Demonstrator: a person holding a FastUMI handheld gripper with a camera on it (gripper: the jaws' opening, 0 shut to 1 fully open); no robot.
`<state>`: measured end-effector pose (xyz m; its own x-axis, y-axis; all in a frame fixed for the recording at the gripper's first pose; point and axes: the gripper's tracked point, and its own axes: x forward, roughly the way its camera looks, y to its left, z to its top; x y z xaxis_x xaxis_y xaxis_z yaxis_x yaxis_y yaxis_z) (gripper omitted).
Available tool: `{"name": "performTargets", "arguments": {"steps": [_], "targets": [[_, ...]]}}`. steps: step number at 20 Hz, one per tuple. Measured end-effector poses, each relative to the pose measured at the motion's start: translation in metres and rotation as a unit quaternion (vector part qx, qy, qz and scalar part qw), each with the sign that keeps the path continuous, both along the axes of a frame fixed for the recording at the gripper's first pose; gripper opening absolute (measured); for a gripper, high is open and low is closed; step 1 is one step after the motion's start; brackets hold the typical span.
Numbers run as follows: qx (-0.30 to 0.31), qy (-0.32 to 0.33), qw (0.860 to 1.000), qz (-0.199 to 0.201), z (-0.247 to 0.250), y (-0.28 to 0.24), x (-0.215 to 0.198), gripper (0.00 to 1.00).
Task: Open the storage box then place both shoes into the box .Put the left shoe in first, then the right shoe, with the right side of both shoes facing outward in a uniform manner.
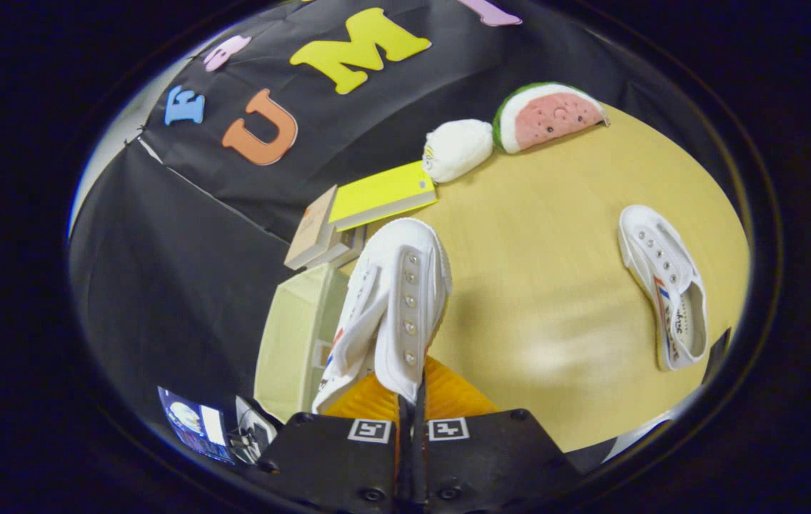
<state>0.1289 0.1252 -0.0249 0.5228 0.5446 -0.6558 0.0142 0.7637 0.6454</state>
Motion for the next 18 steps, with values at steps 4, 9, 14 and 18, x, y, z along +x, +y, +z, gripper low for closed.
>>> {"name": "performTargets", "arguments": {"steps": [4, 9, 14, 18], "targets": [[0.010, -0.038, 0.999, -0.006, 0.057, 0.075, -0.003, 0.05], [-0.006, -0.050, 0.999, -0.009, 0.067, 0.163, -0.001, 0.05], [-0.027, -0.022, 0.999, -0.021, 0.028, 0.218, 0.009, 0.05], [-0.045, 0.009, 0.999, -0.028, -0.009, 0.240, 0.008, 0.05]]}}
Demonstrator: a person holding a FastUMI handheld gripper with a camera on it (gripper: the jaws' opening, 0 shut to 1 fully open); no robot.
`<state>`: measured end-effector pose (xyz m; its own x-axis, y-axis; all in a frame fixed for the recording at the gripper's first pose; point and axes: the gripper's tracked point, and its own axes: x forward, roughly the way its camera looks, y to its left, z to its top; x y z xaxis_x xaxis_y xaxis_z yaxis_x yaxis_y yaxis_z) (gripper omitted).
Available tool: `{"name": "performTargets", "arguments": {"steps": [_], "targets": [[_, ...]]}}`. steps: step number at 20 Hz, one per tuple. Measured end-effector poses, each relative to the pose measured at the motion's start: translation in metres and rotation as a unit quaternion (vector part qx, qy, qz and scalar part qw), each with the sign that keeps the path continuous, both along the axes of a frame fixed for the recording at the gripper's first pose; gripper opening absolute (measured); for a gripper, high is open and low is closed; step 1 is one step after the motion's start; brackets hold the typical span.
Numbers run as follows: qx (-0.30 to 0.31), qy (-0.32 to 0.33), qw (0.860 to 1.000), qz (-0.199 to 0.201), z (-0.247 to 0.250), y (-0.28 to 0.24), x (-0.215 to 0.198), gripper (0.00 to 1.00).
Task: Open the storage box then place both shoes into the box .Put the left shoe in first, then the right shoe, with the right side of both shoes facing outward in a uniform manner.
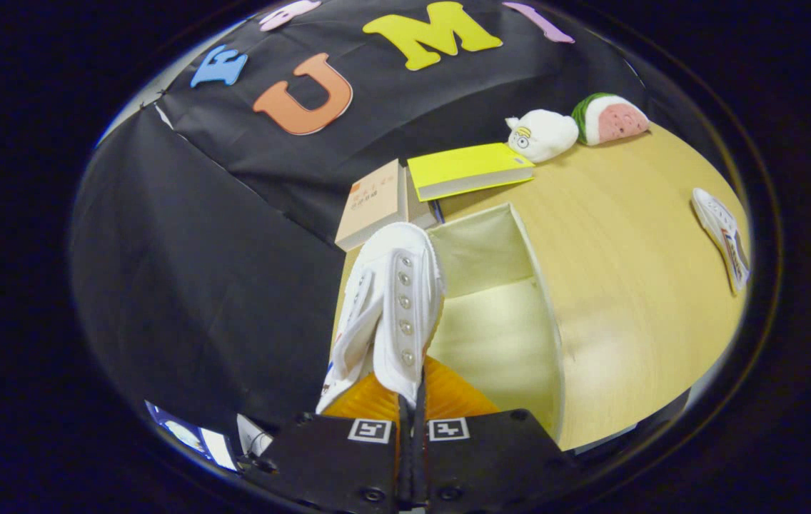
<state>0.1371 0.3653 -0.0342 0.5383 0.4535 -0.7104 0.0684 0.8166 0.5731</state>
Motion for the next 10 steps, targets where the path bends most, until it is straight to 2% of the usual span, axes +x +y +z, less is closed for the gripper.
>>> {"name": "performTargets", "arguments": {"steps": [5, 9, 10], "targets": [[-0.026, 0.033, 0.999, -0.027, -0.032, 0.010, 0.009, 0.05], [-0.032, 0.057, 0.998, -0.010, -0.048, 0.020, 0.010, 0.06], [-0.022, 0.052, 0.998, -0.001, -0.046, 0.025, 0.011, 0.10]]}}
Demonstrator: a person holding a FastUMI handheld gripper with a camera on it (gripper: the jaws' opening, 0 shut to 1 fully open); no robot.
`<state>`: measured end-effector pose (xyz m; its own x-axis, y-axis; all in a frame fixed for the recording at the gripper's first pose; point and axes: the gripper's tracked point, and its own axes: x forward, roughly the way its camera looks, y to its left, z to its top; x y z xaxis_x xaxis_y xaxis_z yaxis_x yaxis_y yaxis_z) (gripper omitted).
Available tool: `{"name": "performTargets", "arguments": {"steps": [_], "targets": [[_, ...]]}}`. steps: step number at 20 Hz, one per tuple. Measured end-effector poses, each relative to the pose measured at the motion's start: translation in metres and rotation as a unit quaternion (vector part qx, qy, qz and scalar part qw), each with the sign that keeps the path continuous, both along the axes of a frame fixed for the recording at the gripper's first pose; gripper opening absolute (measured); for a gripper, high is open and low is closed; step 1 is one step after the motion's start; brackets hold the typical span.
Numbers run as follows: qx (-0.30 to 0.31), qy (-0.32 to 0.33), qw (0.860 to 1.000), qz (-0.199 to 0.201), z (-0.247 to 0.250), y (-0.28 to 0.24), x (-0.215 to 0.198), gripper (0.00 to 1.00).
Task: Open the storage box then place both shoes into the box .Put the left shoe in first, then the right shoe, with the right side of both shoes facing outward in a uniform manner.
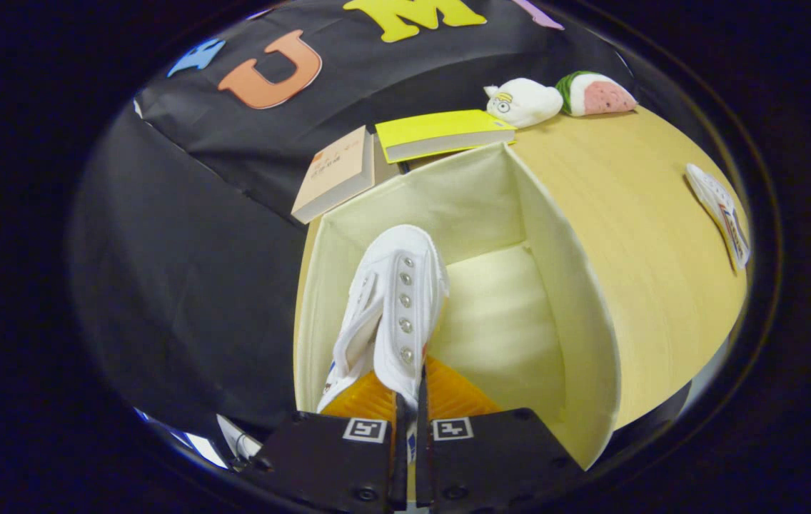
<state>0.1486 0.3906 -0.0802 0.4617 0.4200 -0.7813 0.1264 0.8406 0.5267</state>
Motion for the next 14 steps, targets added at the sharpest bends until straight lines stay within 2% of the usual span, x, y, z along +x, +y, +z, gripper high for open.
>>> {"name": "performTargets", "arguments": {"steps": [1, 2, 3, 5, 7, 8, 10, 14], "targets": [[0.012, -0.006, 1.000, 0.011, 0.005, 0.006, 0.002, 0.14], [0.019, -0.009, 1.000, 0.019, 0.010, 0.010, 0.002, 0.27], [0.026, -0.018, 0.999, 0.024, 0.014, 0.011, 0.003, 0.28], [0.029, -0.035, 0.998, 0.036, 0.026, 0.011, 0.005, 0.40], [0.017, -0.058, 0.997, 0.046, 0.037, 0.003, 0.003, 0.62], [0.007, -0.070, 0.996, 0.051, 0.043, -0.004, 0.002, 0.80], [-0.012, -0.099, 0.993, 0.060, 0.056, -0.017, 0.000, 0.93], [-0.060, -0.163, 0.982, 0.076, 0.083, -0.060, -0.006, 0.95]]}}
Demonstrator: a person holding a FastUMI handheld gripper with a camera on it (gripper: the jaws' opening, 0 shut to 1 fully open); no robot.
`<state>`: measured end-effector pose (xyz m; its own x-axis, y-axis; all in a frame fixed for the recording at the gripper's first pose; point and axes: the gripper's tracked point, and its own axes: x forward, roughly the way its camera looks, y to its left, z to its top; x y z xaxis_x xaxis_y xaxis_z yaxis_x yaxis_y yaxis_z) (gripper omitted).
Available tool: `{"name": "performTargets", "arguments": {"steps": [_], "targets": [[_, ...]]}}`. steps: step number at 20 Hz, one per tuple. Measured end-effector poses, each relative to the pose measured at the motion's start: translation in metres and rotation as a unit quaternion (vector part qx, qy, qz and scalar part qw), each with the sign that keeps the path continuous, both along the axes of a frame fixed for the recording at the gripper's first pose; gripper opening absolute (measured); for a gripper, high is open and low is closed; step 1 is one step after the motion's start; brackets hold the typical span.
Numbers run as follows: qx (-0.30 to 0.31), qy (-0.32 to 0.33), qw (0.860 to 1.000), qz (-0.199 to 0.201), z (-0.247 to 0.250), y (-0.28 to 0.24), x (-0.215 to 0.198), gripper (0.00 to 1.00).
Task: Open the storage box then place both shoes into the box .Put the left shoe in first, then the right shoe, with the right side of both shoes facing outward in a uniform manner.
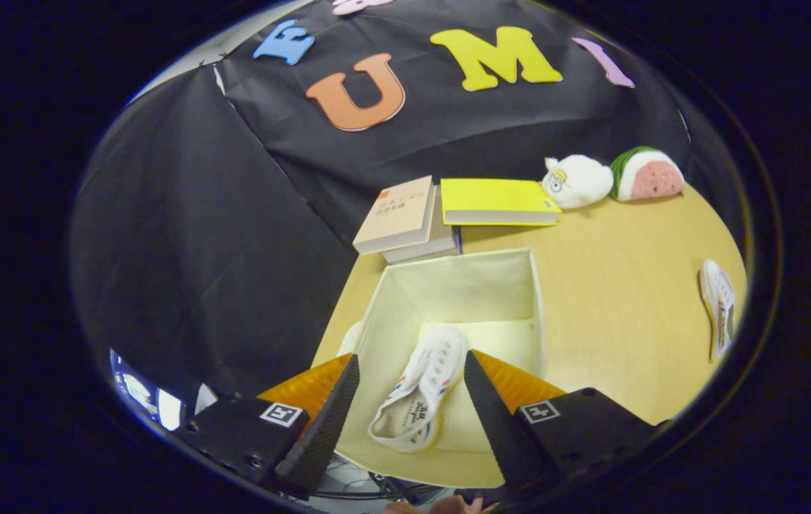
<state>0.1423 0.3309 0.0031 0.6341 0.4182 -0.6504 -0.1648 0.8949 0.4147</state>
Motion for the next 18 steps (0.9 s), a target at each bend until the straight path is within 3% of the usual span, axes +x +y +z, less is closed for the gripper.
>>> {"name": "performTargets", "arguments": {"steps": [4, 9, 13, 18], "targets": [[-0.056, -0.066, 0.996, -0.001, 0.026, -0.068, -0.013, 0.97], [-0.149, -0.136, 0.979, -0.038, 0.050, -0.185, -0.024, 0.97], [-0.170, -0.145, 0.973, -0.064, 0.051, -0.276, -0.045, 0.98], [-0.215, -0.140, 0.964, -0.066, 0.031, -0.372, -0.064, 0.98]]}}
